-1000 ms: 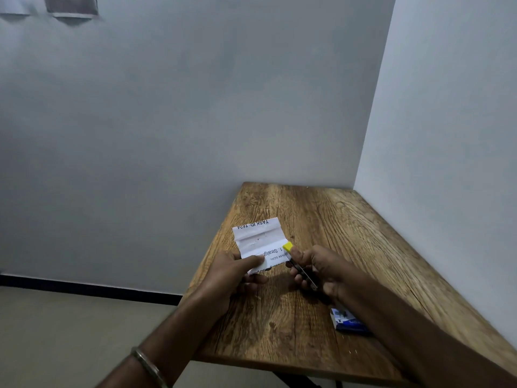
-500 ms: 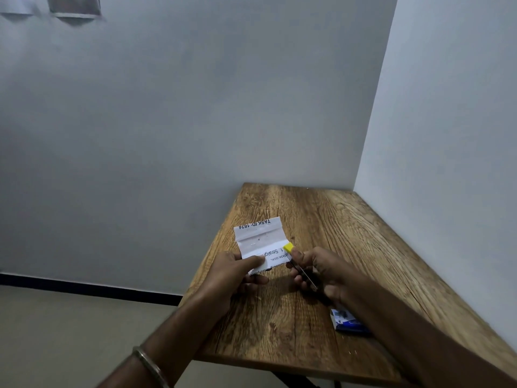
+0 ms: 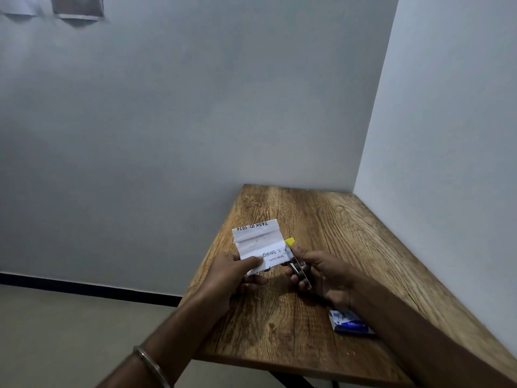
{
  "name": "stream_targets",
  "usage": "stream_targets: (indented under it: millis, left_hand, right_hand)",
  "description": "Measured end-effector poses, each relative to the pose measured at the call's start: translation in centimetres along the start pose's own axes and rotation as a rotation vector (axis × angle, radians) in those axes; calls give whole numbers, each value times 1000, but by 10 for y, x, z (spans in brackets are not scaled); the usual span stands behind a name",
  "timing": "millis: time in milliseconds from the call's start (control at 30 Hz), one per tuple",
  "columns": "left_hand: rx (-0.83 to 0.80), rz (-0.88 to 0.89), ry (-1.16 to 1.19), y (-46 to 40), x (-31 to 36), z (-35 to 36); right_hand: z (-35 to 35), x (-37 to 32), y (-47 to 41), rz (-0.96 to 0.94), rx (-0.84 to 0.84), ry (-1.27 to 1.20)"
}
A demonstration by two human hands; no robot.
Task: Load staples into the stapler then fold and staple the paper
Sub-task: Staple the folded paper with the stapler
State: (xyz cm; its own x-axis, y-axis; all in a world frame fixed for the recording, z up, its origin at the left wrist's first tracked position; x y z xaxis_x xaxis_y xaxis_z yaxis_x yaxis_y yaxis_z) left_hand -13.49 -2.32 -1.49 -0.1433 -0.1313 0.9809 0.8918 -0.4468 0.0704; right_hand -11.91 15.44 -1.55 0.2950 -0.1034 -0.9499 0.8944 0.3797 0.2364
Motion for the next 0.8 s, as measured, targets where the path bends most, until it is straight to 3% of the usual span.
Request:
stream_targets:
  millis: [400, 800]
  left_hand:
    - [10, -12, 64, 3, 3, -3]
    - [8, -46, 26, 2, 1, -4]
  right_hand:
    - [-24, -21, 30, -70, 19, 47]
    - [-70, -48, 94, -121, 333, 884]
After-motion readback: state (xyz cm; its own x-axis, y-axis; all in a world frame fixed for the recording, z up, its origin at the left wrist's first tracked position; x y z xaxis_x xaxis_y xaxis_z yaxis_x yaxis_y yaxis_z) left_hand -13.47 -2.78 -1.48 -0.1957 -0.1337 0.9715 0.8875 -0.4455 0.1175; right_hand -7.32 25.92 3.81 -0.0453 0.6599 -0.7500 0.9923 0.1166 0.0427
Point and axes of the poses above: each hand's wrist, its own y-axis away from the middle knuckle, its own z-axis out of the palm, x = y × z, the point moved 7 cm from there along -y, towards the middle knuckle, and after that the axes turned 12 degrees about -x, right-handed, at the moved point
